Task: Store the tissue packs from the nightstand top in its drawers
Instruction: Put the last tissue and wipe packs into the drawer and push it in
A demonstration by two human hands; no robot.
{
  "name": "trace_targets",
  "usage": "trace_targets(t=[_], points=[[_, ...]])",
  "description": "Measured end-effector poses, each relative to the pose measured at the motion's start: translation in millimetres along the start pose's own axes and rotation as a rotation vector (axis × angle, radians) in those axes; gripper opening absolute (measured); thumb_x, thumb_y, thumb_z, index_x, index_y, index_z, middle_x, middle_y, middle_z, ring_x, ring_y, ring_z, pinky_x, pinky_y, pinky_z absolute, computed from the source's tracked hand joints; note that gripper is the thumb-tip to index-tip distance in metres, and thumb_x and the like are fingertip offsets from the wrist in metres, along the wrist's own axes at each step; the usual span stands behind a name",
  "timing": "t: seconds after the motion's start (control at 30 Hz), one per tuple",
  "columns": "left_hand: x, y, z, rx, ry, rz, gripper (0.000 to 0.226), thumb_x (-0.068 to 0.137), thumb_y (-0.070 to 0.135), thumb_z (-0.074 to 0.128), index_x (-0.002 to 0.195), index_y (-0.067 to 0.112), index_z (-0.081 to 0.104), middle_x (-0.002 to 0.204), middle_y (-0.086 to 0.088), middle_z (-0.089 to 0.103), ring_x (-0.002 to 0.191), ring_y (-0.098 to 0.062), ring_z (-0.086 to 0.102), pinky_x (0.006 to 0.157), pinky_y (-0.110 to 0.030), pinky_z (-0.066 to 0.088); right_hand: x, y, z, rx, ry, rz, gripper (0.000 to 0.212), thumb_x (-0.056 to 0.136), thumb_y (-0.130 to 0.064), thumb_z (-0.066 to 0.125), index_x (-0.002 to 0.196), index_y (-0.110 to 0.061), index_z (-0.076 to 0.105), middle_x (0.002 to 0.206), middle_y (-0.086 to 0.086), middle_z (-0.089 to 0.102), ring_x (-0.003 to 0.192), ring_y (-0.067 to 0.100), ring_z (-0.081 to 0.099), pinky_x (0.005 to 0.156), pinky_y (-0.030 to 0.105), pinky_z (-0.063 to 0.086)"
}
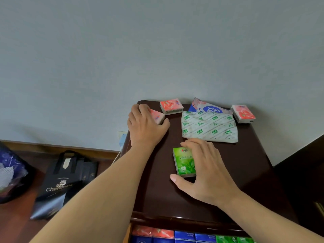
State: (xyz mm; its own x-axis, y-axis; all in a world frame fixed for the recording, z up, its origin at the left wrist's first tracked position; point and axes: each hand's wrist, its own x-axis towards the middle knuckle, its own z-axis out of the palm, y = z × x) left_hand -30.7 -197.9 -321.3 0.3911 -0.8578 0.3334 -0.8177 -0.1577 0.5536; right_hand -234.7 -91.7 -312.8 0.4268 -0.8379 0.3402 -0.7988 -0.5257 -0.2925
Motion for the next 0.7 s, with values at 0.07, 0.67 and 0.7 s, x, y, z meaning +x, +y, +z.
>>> trace_targets(t=[0.07, 0.67, 0.7], points=[[0.5, -2.4, 0.9, -0.07, -0.016, 0.038, 0.071, 0.075, 0.057, 0.065, 0.13, 0.02, 0.042, 0.137, -0.003, 0.044, 0.124, -0.03, 0.049, 0.106, -0.048, 0.043, -0.4, 0.3, 0.6, -0.018, 0.0, 0.008, 0.089, 0.077, -0.079, 0.063, 0.145, -0.024, 0.048, 0.141, -0.01, 0.045, 0.13, 0.011, 0.046, 0.11, 0.032, 0.04], [-157.7, -23.6, -98.4, -0.339, 0.051, -0.206, 0.037, 0.081, 0.033, 0.076, 0.112, 0.031, 0.056, 0.124, 0.003, 0.041, 0.107, -0.02, 0.045, 0.09, -0.031, 0.039, -4.3, -4.9, -1.8, 0.012, -0.015, 0.085, 0.081, 0.068, -0.081, 0.068, 0.123, -0.025, 0.046, 0.114, -0.007, 0.051, 0.109, 0.02, 0.051, 0.095, 0.039, 0.046], [-172.5, -22.8, -110.7, -0.387, 0.053, -0.224, 0.036, 0.081, 0.033, 0.076, 0.109, 0.033, 0.055, 0.123, 0.007, 0.04, 0.106, -0.018, 0.049, 0.089, -0.03, 0.043, -7.3, -7.6, -3.8, 0.046, -0.026, 0.122, 0.083, 0.068, -0.08, 0.071, 0.124, -0.026, 0.045, 0.115, -0.006, 0.051, 0.11, 0.021, 0.05, 0.096, 0.04, 0.046]])
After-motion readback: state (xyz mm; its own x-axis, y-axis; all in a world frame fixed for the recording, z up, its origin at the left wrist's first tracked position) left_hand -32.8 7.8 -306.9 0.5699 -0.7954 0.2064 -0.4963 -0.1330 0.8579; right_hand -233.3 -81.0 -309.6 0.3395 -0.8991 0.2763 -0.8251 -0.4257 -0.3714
